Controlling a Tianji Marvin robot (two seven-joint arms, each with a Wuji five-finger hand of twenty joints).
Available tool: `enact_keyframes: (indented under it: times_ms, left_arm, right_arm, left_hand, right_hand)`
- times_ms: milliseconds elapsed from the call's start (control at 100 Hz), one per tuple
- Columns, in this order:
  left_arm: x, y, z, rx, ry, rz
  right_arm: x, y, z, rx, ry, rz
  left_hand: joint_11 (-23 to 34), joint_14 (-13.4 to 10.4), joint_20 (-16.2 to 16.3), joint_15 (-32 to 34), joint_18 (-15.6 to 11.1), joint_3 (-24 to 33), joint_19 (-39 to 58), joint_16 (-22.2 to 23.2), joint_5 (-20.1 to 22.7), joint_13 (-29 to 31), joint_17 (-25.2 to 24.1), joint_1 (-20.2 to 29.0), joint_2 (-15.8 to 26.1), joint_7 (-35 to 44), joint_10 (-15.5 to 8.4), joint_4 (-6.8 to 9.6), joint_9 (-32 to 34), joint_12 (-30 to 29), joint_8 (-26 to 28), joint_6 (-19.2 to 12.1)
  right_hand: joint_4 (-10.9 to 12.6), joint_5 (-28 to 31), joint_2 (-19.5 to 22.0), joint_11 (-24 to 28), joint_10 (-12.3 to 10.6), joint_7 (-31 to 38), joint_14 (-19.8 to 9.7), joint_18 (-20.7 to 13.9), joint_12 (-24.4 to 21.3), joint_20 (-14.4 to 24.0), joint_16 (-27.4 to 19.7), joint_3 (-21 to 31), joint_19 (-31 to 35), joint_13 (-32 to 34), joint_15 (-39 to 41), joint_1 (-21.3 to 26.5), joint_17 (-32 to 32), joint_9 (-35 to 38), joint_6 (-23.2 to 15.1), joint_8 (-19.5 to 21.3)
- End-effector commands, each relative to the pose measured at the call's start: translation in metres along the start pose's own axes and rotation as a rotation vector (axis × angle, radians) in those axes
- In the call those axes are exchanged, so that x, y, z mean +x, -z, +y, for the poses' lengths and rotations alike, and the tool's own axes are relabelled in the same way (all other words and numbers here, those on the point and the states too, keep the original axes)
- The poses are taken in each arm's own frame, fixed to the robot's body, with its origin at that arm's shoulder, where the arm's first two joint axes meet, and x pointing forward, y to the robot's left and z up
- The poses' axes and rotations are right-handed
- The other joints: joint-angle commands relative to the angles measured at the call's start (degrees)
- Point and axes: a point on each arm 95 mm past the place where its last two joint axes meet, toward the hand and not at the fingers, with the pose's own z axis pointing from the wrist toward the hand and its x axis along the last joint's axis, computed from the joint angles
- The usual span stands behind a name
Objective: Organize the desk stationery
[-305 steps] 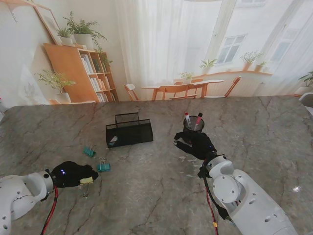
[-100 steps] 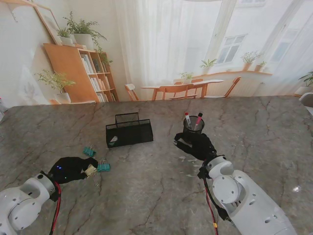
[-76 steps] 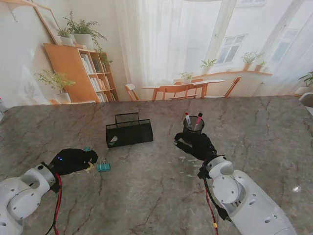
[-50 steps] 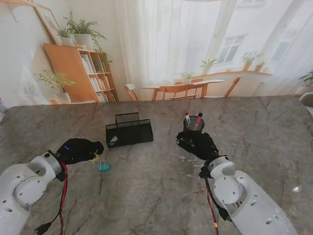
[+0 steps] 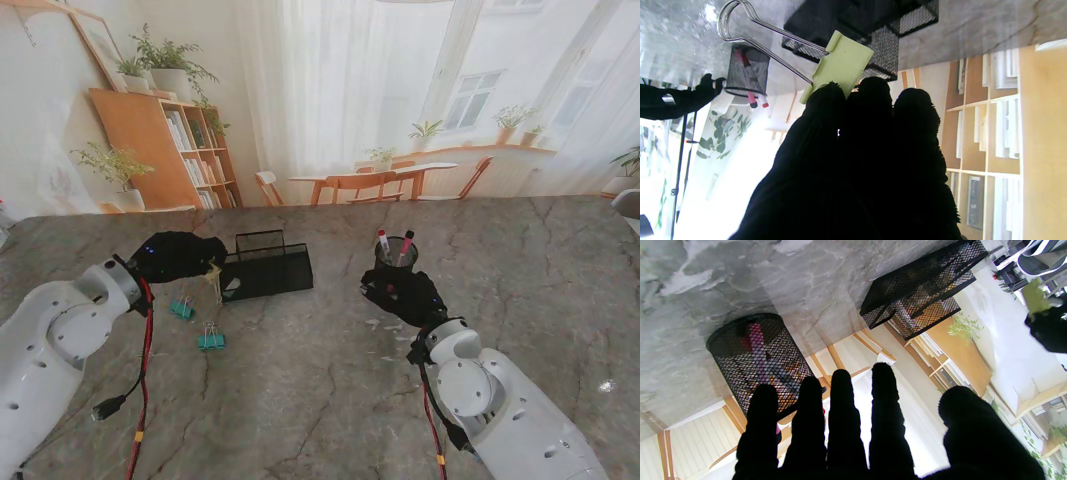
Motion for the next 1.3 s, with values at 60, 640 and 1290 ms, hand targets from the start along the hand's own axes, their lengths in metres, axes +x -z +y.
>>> enact_keyframes:
  times_ms: [60,640,1290]
  left_arm:
    - [-0.007,-0.029,-0.021,0.038,0.012,0.002]
    - [-0.036,-0.140,-0.010,-0.006,0.106,-0.021]
    - [-0.028,-0.157,0.007,-0.083,0.108,0.002]
  right_arm:
    - [0.000,0.001,-0.001,0.009,-0.001,-0.005]
    - [-0.004,0.003,0.001,0.003,0.005,-0.030]
    - [-0.007,0.005,0.003,-0.007,0.002,-0.039]
  left_hand:
    - [1.25,-1.14,2.00,0.28,-4.34,2.86,-1.01,0.92,0.59,0.73,1.92,2.71,2.07,2.91,1.46,-2.89,1.68,-0.30,-0.39,2.01]
    - [1.13,-1.23,3.09,-0.33,-4.75,3.01,-3.48,1.17,-0.51,0.13,2.19,2.71,2.65,3.57,1.51,-2.84,0.57,-0.70,-1.44,2.21]
    - [2.98,4.97,5.12,-3.74,8.40,-3.57,2.31,-2.44,-2.63,-10.17,-12.91,-1.61,5.00,-12.23,-1.06,-2.88,-9.44,-12.11,-1.94,-0.59]
  right_hand:
    - [-1.07,0.87,1.62,1.04,0.23,0.73,0.02,0.07,0.58,-0.90,-0.10,-1.67,0.84,0.08,0.09,0.03,-0.83,0.14,-0.12,1.23]
    - [-1.07,0.90,1.64,1.03,0.23,0.70,0.08,0.12,0.57,-0.88,-0.08,-1.71,0.71,0.00,-0.05,-0.01,-0.88,0.15,-0.05,1.19]
    - [-1.05,0.97,1.63,1.03,0.22,0.74,0.04,0.08,0.58,-0.80,-0.02,-1.69,0.64,0.08,-0.02,0.04,-0.90,0.20,-0.12,1.19]
